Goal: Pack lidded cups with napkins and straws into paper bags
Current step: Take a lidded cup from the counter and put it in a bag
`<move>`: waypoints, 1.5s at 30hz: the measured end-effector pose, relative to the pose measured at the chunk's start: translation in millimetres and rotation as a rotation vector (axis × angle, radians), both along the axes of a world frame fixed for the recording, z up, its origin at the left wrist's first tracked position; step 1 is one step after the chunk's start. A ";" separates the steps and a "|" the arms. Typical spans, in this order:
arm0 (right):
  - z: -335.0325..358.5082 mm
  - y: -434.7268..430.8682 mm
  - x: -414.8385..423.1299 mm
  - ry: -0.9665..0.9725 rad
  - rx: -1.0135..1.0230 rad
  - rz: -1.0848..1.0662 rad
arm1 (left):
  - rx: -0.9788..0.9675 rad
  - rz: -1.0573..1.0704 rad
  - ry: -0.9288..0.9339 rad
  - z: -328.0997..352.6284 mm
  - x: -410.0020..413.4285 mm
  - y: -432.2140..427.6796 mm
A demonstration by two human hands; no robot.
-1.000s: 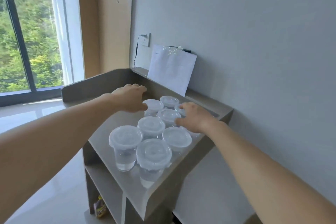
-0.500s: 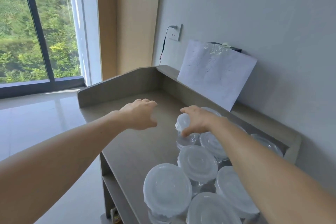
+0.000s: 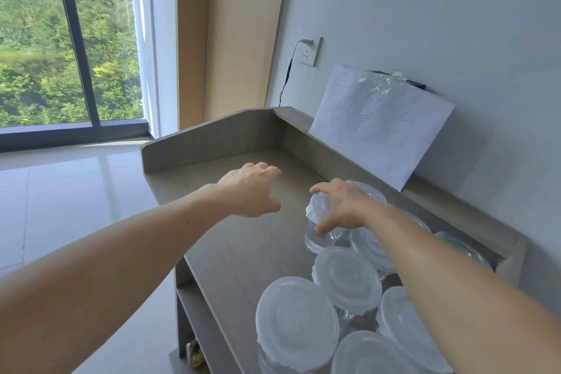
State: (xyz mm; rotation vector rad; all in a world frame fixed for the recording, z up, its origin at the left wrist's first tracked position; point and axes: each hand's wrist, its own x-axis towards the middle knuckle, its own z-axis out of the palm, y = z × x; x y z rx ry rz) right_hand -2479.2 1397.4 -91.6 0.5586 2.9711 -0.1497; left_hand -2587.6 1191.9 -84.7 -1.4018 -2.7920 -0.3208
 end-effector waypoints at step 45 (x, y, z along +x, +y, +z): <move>-164.3 -24.1 693.9 0.252 -0.214 -0.931 | -0.686 -0.747 -0.426 -271.5 612.8 105.8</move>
